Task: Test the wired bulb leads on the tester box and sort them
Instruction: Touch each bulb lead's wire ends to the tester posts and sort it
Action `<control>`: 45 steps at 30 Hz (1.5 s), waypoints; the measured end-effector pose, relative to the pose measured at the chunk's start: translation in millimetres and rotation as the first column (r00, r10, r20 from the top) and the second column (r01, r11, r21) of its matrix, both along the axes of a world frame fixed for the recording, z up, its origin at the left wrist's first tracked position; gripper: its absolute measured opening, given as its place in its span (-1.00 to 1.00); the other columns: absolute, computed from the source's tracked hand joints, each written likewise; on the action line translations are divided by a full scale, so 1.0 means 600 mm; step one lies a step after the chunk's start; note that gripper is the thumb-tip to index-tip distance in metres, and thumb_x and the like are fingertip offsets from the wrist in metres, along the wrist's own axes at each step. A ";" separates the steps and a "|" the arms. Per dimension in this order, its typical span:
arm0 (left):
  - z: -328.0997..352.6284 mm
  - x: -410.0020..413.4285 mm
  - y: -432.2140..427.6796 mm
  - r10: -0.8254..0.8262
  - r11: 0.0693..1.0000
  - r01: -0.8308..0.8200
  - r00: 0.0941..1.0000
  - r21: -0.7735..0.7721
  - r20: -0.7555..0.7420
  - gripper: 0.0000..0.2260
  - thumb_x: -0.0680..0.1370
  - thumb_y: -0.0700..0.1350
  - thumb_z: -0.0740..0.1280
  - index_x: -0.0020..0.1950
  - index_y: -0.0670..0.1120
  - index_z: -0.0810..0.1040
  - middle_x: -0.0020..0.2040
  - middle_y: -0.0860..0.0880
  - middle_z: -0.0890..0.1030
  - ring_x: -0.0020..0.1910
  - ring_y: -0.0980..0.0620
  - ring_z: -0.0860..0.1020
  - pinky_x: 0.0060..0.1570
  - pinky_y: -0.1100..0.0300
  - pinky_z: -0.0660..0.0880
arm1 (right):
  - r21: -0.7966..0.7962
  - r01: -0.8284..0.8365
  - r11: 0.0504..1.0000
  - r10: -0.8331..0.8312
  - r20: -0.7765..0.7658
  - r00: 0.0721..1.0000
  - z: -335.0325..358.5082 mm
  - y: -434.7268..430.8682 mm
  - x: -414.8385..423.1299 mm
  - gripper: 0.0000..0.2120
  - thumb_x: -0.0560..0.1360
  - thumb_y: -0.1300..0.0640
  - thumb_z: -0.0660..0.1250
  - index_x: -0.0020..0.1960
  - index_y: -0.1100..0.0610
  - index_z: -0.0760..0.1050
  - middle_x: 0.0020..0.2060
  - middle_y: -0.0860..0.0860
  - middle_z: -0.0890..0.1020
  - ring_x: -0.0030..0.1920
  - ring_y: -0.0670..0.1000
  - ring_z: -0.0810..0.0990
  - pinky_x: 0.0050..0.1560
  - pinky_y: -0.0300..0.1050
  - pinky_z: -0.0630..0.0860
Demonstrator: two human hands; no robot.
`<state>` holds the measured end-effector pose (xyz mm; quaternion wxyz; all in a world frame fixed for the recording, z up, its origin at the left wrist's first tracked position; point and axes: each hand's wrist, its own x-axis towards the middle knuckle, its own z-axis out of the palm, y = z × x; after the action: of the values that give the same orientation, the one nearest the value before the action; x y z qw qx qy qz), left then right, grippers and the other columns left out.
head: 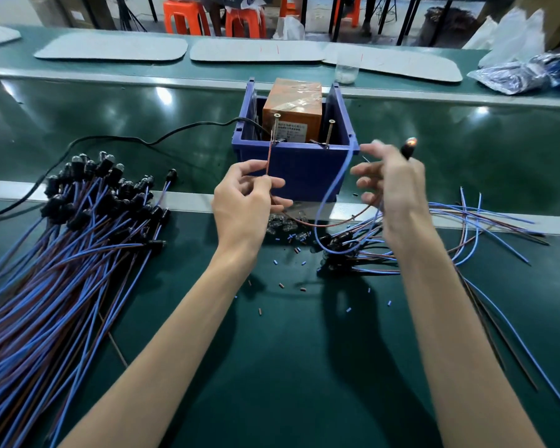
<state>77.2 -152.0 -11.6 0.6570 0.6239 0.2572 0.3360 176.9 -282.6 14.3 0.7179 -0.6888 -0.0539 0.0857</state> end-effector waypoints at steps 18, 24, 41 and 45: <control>0.006 -0.009 -0.008 -0.407 0.910 0.412 0.908 0.036 -0.100 -0.85 0.59 -0.22 0.25 -0.02 -0.04 0.59 -0.12 0.05 0.69 -0.13 0.10 0.67 -0.15 0.33 0.55 | -0.007 0.481 0.876 -0.425 0.458 0.781 0.032 -0.074 0.040 -0.76 0.58 0.05 0.21 -0.12 0.16 0.54 -0.12 0.10 0.56 -0.19 -0.05 0.60 -0.07 -0.21 0.55; 0.006 -0.009 0.021 -0.300 0.939 0.318 0.943 0.127 -0.146 -0.83 0.59 -0.21 0.24 -0.06 -0.02 0.60 -0.13 0.04 0.68 -0.21 0.16 0.64 -0.24 0.37 0.51 | -0.364 0.602 0.711 -0.046 0.830 0.556 0.011 -0.047 0.014 -0.72 0.51 0.30 0.22 0.20 0.33 0.45 0.33 0.34 0.26 0.38 0.23 0.27 0.40 -0.10 0.21; 0.034 -0.122 0.233 0.184 0.761 0.550 0.324 0.343 -0.928 -0.69 0.24 -0.07 0.63 -0.10 0.05 0.61 -0.19 0.06 0.67 -0.12 -0.02 0.61 0.12 0.05 0.51 | -0.952 -0.212 0.223 0.570 -0.049 0.820 -0.042 -0.025 0.010 -0.59 0.45 0.32 0.20 0.25 0.04 0.49 0.11 0.02 0.60 0.08 0.06 0.56 0.10 -0.07 0.51; 0.025 -0.121 0.236 0.209 0.751 0.571 0.270 0.331 -0.940 -0.78 0.22 -0.07 0.63 -0.24 0.06 0.65 -0.25 0.05 0.65 -0.12 0.00 0.57 0.06 0.09 0.50 | -0.950 -0.217 0.224 0.573 -0.052 0.818 -0.041 -0.029 0.014 -0.57 0.47 0.29 0.19 0.28 -0.01 0.47 0.14 -0.02 0.57 0.11 0.06 0.55 0.16 0.00 0.50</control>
<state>4.8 -10.5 3.4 0.1607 0.9000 0.3863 -0.1221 185.1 -300.3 -10.3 0.1292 -0.9345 -0.2830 0.1732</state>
